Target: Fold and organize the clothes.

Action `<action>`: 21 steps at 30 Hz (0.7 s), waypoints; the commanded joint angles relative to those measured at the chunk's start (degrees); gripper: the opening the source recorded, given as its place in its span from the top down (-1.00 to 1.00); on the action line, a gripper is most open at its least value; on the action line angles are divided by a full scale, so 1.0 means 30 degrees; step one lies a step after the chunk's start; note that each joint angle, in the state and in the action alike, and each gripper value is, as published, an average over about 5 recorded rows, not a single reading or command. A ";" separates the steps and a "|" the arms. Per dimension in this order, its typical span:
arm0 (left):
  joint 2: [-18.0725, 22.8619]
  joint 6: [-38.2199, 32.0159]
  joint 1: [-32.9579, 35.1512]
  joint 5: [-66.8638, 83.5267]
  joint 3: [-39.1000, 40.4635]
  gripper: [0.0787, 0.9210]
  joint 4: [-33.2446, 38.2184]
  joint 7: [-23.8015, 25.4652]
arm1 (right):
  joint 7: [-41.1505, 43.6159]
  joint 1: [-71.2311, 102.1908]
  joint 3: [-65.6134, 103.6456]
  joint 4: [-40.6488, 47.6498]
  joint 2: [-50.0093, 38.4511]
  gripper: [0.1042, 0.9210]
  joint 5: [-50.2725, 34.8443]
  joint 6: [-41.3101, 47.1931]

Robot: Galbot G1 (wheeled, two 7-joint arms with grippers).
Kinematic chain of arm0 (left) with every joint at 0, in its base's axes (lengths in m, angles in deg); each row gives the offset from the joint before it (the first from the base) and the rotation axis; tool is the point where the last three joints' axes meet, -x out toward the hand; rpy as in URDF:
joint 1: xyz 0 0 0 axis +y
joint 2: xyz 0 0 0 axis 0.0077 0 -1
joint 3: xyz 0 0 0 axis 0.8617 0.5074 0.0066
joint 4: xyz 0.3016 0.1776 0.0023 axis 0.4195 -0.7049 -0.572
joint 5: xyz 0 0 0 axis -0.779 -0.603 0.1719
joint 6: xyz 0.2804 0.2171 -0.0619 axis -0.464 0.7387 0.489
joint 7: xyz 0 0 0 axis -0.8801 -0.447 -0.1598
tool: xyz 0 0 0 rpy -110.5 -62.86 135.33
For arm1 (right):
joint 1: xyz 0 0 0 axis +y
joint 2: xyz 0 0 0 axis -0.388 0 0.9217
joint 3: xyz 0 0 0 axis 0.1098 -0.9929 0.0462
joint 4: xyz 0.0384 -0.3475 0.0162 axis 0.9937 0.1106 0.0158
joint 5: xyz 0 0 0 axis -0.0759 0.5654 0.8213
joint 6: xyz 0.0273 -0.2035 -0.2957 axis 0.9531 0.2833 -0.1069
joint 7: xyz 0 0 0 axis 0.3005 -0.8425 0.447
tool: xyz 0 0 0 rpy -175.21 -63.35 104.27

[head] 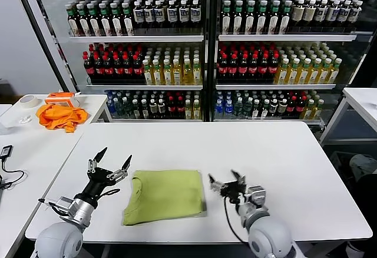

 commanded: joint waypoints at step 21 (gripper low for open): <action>-0.0517 -0.0309 -0.0025 0.0151 -0.0807 -0.77 -0.1024 -0.1184 | 0.1098 0.0739 0.5193 0.1303 0.0410 -0.76 0.7079 -0.6416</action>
